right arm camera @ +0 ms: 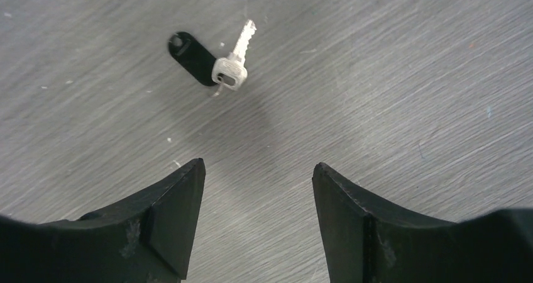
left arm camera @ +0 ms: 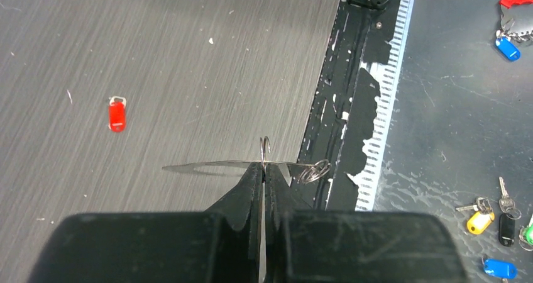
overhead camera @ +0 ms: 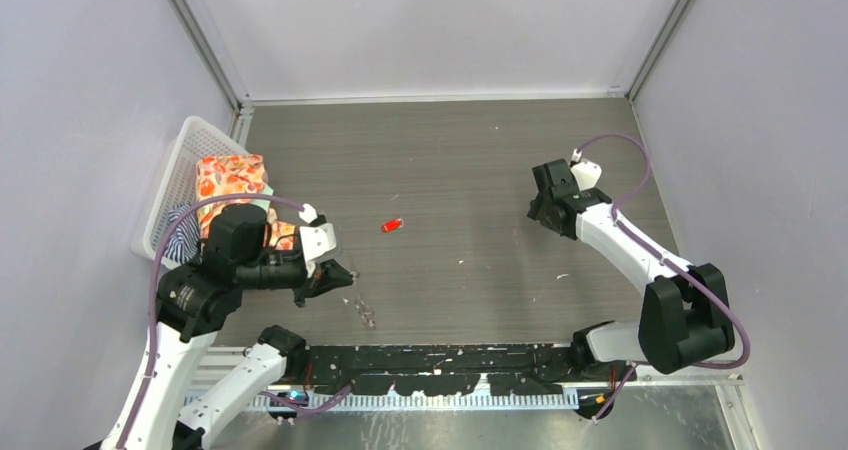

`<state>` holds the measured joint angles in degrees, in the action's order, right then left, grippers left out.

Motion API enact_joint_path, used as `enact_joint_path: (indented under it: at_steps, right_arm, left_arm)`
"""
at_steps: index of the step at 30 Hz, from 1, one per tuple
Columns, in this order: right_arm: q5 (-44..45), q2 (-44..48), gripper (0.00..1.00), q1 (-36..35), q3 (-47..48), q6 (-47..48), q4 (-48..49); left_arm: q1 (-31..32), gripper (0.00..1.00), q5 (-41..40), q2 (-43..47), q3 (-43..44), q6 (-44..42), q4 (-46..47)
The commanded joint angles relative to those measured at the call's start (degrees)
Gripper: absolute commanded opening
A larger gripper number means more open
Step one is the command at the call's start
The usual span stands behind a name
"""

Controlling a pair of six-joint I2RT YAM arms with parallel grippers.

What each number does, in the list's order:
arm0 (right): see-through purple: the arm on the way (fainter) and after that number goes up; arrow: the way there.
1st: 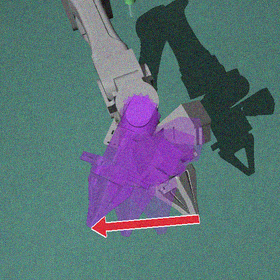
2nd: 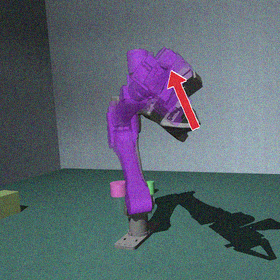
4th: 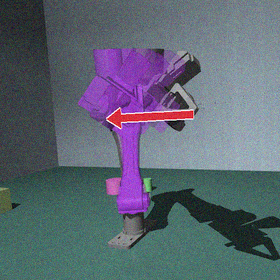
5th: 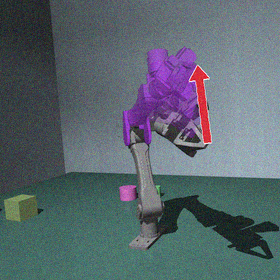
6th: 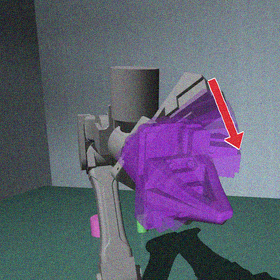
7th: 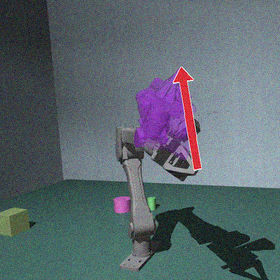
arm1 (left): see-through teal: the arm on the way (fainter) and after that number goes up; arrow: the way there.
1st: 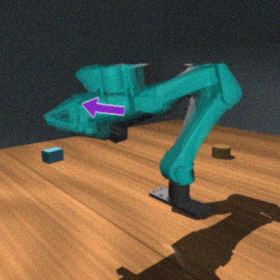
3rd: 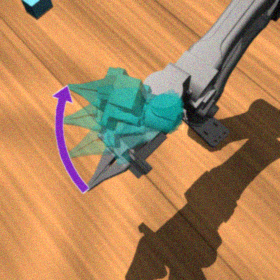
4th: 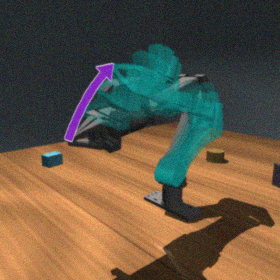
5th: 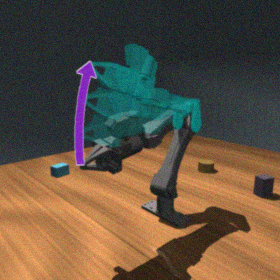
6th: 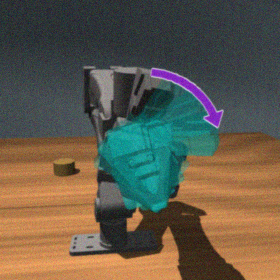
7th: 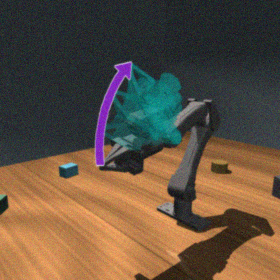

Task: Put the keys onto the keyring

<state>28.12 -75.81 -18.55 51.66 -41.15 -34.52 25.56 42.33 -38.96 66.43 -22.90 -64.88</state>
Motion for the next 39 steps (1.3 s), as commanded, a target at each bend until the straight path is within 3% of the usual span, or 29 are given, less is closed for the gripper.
enact_joint_path:
  at_steps: [1, 6, 15, 24, 39]
  right_arm:
    - [-3.5, -0.5, 0.74, 1.7, -2.1, 0.2, 7.0]
    - [-3.4, 0.3, 0.80, 2.2, -0.7, 0.7, 5.7]
    - [-4.9, -2.8, 0.81, 2.2, 0.1, 1.4, 3.5]
    - [-3.9, -2.6, 0.74, 2.4, -0.8, 1.0, 5.9]
    - [-3.8, -3.2, 0.61, 3.1, 0.3, -1.3, 3.4]
  left_arm:
    - [0.0, 0.00, -0.8, -0.3, 2.3, 0.2, -2.5]
    - [0.0, 0.00, -2.1, -0.8, 2.3, -0.3, -4.4]
    - [0.0, 0.00, -2.4, -0.3, 2.2, 0.8, -3.6]
    - [0.0, 0.00, -3.4, -0.6, 3.9, 0.1, -7.7]
    - [0.0, 0.00, -1.8, -0.5, 3.1, 1.4, -5.1]
